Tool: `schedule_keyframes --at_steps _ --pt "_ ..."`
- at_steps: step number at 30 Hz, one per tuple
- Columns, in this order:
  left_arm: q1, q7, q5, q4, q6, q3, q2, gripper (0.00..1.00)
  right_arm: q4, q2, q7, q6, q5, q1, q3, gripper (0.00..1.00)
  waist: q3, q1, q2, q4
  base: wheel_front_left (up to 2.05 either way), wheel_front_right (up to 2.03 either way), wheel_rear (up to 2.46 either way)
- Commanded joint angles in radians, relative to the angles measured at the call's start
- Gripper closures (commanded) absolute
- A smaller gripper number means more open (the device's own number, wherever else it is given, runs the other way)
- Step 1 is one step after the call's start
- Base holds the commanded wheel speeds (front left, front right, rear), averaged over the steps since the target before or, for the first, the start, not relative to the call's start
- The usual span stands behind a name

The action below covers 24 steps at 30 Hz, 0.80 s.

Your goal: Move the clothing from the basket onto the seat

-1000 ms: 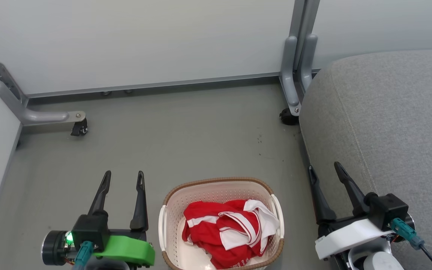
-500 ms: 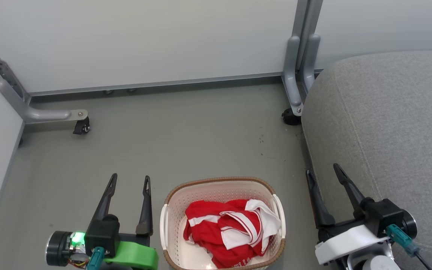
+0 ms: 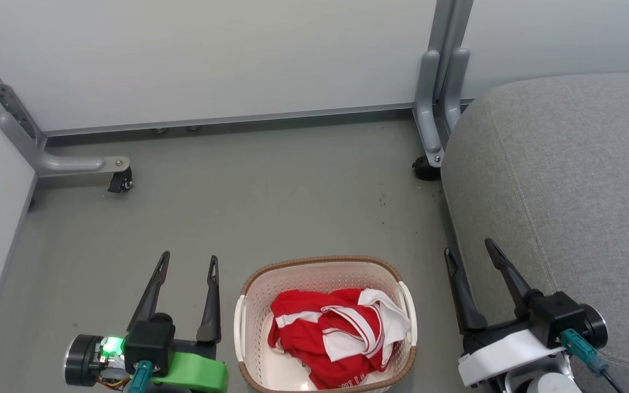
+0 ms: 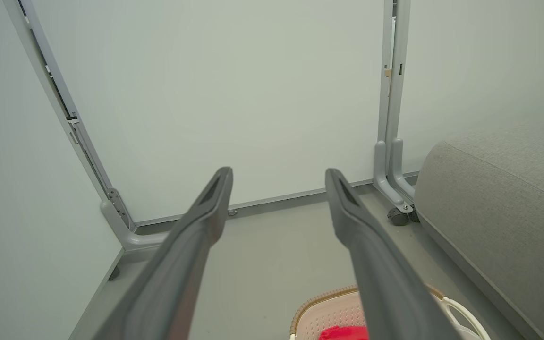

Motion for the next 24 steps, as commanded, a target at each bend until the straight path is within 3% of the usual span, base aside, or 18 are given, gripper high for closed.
schedule_keyframes --at_steps 1,24 --pt "0.011 -0.001 0.014 0.003 -0.003 0.005 -0.005 0.0 0.001 -0.004 -0.004 0.0 0.006 0.012 0.0 0.0 0.0 -0.0001 -0.0001 0.0 0.0 0.0 0.0" --pt "-0.003 -0.001 0.014 0.017 -0.014 0.002 -0.012 0.0 0.005 -0.004 -0.004 0.0 0.011 -0.003 -0.015 0.0 0.054 -0.0001 -0.0001 -0.016 0.0 0.0 0.0"
